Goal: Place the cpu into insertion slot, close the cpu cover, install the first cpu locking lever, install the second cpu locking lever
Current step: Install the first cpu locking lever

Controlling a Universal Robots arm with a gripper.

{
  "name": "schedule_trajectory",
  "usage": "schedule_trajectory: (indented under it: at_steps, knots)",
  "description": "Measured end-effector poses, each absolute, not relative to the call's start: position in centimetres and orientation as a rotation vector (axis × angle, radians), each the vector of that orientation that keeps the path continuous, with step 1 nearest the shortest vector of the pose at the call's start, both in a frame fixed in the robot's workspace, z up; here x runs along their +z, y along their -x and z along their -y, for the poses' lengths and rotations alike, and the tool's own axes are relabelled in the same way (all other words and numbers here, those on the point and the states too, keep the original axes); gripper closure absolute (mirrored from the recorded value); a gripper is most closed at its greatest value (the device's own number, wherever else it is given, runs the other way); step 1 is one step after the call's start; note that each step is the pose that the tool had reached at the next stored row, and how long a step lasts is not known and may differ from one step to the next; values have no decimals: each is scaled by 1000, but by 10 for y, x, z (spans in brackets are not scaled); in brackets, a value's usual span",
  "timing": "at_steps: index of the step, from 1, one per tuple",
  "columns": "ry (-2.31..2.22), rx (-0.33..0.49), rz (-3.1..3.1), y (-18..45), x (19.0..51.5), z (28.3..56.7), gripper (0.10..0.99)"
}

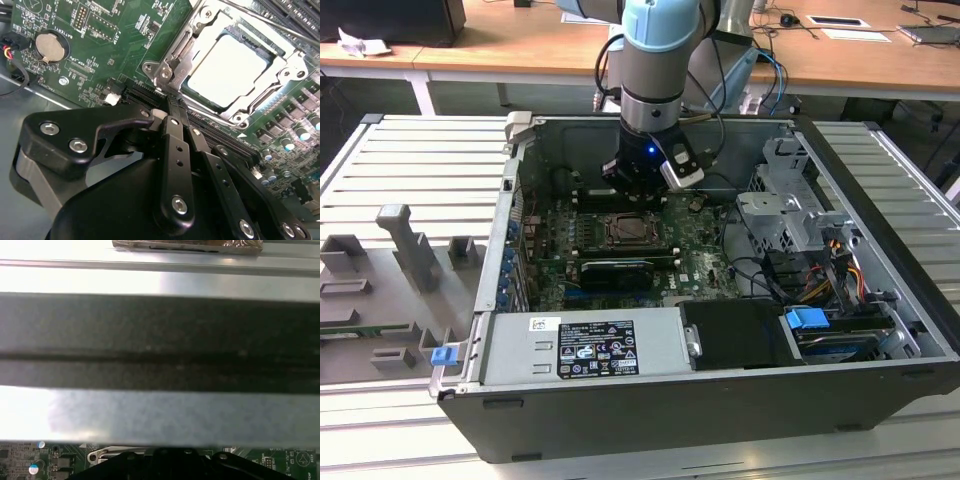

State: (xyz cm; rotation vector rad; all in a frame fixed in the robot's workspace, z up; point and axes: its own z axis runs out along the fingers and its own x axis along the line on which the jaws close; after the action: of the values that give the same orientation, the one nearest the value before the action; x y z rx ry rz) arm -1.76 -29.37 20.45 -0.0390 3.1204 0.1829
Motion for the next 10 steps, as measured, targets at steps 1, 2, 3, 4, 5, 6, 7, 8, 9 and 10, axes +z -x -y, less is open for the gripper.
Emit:
schedule_trajectory:
  at_steps: [1, 2, 3, 4, 5, 6, 7, 8, 9, 10]
  knots:
    - [39, 177, -3121, 18, 204, 294, 980]
    - [39, 172, -3121, 18, 204, 294, 980]
    - [39, 168, -3121, 18, 204, 294, 980]
    - [39, 163, -3122, 18, 204, 294, 980]
    - [39, 159, -3122, 18, 204, 294, 980]
    - [39, 150, -3123, 18, 204, 294, 980]
    - [39, 145, -3123, 18, 204, 294, 980]
    - [39, 139, -3123, 18, 203, 294, 980]
    - [40, 132, -3123, 18, 203, 294, 980]
    - [40, 125, -3124, 18, 203, 294, 980]
